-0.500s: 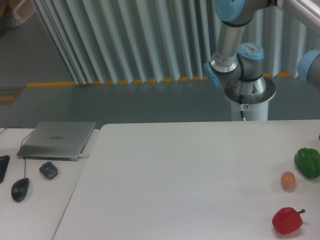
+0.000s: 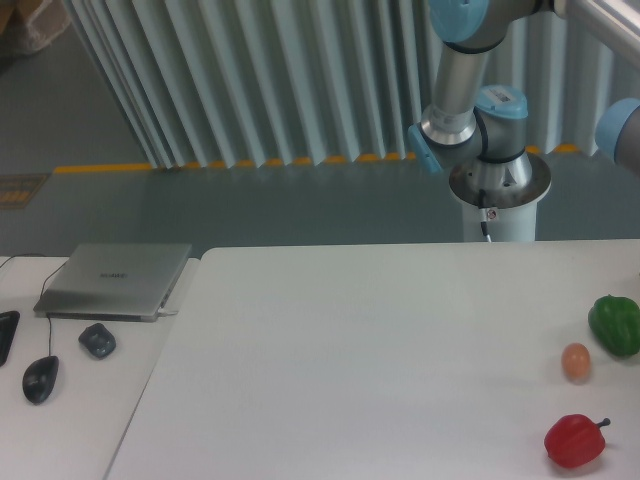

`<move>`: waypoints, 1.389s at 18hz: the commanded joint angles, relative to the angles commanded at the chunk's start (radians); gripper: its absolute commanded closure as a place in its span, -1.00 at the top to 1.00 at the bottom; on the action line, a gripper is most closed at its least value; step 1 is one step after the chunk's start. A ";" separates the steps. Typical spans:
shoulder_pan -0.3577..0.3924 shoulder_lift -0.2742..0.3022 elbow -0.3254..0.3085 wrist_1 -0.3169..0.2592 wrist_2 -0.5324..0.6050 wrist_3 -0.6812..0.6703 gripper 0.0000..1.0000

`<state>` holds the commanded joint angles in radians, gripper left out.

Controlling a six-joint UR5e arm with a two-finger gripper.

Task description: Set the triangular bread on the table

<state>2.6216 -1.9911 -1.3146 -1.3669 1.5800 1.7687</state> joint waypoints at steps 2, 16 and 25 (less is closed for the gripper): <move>0.000 0.011 0.000 0.008 -0.008 0.000 1.00; 0.170 0.026 -0.028 0.216 -0.043 0.101 1.00; 0.258 -0.123 0.044 0.307 -0.133 0.080 1.00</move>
<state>2.8793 -2.1138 -1.2701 -1.0600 1.4465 1.8485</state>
